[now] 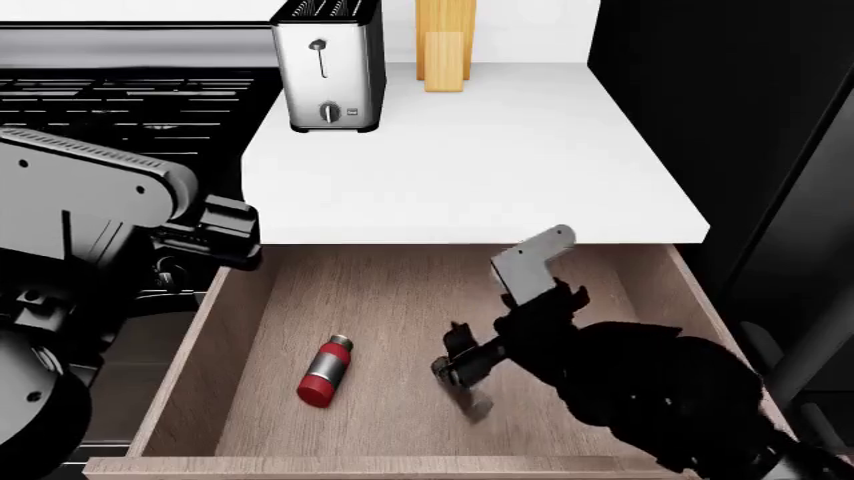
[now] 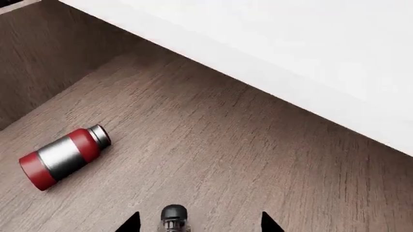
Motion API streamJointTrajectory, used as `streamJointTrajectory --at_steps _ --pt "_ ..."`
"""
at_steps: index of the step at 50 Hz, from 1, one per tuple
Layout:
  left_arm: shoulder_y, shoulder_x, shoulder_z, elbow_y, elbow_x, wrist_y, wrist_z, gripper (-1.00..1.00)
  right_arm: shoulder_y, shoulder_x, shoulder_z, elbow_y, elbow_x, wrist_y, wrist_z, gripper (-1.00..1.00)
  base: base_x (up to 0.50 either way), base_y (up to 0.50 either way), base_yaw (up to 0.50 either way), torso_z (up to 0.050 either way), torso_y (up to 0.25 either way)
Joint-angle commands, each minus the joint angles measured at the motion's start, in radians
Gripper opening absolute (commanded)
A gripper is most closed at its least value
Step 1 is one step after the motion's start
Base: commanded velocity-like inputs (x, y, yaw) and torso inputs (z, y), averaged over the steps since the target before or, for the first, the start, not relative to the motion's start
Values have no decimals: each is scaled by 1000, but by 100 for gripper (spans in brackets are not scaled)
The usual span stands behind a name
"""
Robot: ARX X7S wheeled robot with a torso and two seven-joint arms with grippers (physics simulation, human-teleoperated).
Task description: Pick and place the shaker into the drawer. Then close the cabinet.
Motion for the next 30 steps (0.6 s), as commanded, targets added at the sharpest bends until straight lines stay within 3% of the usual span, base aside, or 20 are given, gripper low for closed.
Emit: streamJointTrajectory --at_steps 1,5,14,23,30 --pt "30 53 -18 34 -81 -4 -95 100 -84 145 299 -526 244 -47 380 100 0 0 0 0 0" --pt "39 76 -21 65 -124 -8 -146 100 -121 214 403 -731 372 -70 561 100 0 0 0 0 0" --pt "102 134 -8 126 -175 12 -215 100 -135 344 556 -946 518 -143 765 100 0 23 0 0 0" --pt "111 144 -5 151 -217 7 -268 100 -77 384 576 -988 620 -155 859 100 1 483 0 0 0" --pt "131 109 -25 170 -245 6 -297 100 -59 358 558 -976 602 -145 837 100 -4 500 0 0 0"
